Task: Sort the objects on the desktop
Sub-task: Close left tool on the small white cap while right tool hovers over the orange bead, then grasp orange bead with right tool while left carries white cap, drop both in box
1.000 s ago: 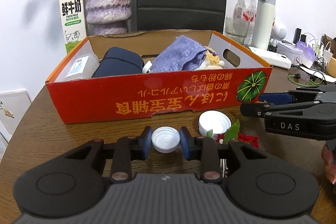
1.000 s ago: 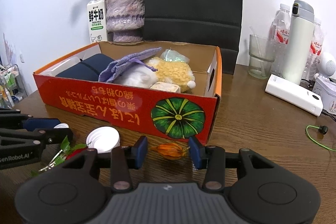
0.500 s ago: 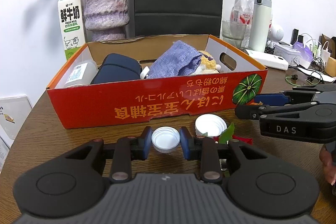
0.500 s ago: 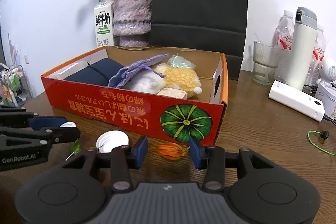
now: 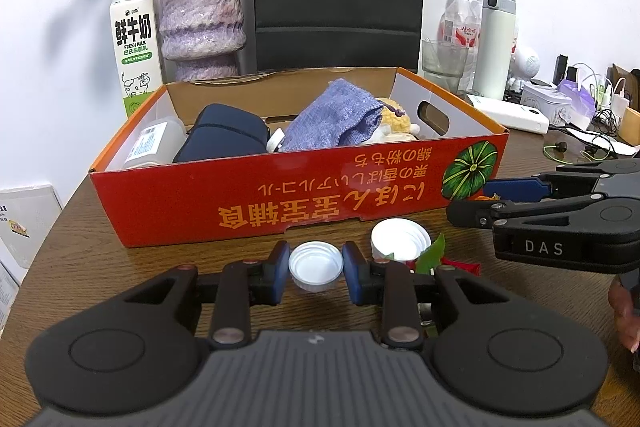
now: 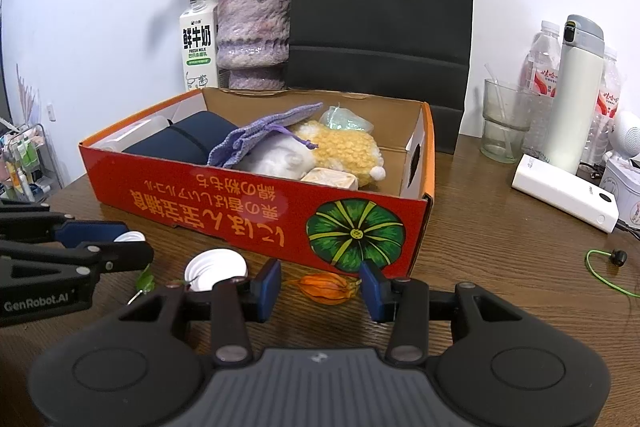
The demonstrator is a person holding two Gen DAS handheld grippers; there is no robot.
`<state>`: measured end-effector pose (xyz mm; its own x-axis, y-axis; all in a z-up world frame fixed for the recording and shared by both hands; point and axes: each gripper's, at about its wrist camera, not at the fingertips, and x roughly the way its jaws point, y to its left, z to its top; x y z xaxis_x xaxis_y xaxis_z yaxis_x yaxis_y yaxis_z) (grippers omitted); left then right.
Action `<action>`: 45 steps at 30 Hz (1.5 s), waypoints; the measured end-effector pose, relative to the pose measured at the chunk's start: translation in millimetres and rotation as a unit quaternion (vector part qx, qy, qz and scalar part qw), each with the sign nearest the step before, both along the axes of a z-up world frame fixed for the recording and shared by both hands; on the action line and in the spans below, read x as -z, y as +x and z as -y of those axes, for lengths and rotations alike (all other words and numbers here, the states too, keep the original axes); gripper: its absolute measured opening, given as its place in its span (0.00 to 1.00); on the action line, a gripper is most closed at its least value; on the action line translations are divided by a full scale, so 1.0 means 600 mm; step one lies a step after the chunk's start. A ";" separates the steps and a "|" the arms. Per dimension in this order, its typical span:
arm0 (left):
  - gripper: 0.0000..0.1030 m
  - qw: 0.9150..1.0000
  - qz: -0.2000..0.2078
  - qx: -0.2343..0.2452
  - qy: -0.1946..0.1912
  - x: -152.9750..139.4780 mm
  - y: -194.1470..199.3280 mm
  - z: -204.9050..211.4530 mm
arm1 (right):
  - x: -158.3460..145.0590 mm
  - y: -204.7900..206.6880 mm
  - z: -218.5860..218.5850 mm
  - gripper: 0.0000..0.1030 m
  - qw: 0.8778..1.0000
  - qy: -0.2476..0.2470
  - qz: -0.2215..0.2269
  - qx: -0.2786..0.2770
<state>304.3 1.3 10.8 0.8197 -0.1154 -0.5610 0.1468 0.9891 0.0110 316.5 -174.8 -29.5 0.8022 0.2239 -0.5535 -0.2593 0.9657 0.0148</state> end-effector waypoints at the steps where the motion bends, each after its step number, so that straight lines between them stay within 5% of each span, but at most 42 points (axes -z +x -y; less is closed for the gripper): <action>1: 0.29 1.000 0.000 0.000 0.000 0.000 0.000 0.000 | 0.000 0.000 0.000 0.41 1.000 0.000 0.000 0.000; 45: 0.29 1.000 0.025 0.001 -0.009 -0.028 -0.007 -0.001 | -0.025 -0.011 -0.008 0.41 1.000 0.007 0.015 -0.012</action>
